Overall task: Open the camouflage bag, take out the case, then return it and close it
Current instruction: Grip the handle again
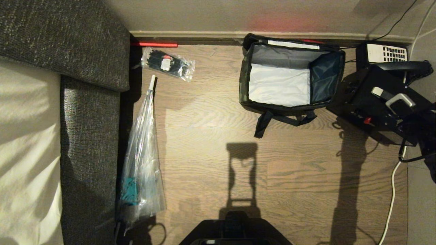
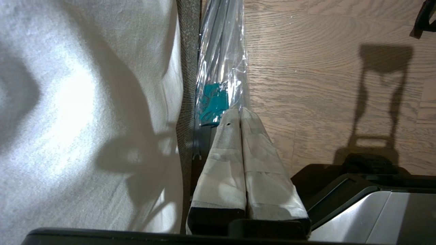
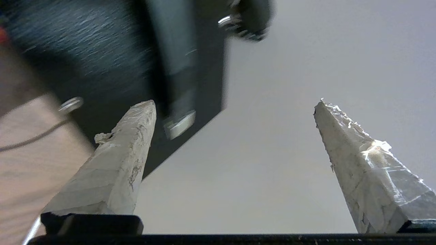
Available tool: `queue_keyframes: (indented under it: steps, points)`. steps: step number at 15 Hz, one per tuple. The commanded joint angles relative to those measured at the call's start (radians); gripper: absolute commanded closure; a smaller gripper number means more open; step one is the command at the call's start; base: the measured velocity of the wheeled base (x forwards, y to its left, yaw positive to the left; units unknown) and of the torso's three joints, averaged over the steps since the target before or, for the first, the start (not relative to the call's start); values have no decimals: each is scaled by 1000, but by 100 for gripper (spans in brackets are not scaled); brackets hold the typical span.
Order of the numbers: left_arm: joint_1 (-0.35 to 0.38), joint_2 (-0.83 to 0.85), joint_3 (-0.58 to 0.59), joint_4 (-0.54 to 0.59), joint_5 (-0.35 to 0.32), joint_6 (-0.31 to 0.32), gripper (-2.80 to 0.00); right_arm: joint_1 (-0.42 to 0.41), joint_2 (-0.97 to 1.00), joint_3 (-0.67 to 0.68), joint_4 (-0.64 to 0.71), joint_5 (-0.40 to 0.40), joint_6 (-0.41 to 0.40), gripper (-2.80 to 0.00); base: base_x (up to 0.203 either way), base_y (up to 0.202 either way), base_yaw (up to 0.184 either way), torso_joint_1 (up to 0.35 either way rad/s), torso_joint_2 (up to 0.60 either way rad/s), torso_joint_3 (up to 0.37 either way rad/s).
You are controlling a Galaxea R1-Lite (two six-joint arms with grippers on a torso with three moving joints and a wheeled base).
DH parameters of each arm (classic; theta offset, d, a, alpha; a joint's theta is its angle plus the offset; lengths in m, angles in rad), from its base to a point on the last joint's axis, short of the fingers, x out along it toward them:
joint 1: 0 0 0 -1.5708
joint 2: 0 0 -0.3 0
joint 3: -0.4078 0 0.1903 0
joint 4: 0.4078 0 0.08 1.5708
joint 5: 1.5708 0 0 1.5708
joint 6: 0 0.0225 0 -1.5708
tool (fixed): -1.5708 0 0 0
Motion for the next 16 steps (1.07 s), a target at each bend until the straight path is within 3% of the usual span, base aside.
queue_keyframes:
  steps: [1,3,8,16]
  points:
    - [0,0,2,0,0,0,0,2,35,10,-17,-13,0,-280,0,0,0,0,0,0]
    - [0,0,0,0,0,0,0,2,42,10,-22,-55,6,-280,0,0,0,0,0,0]
    - [0,0,0,0,-1,0,0,2,128,-42,-90,-56,33,-280,0,0,0,0,0,0]
    - [0,0,0,0,0,0,0,0,266,-244,-97,-55,48,-280,0,0,0,0,0,0]
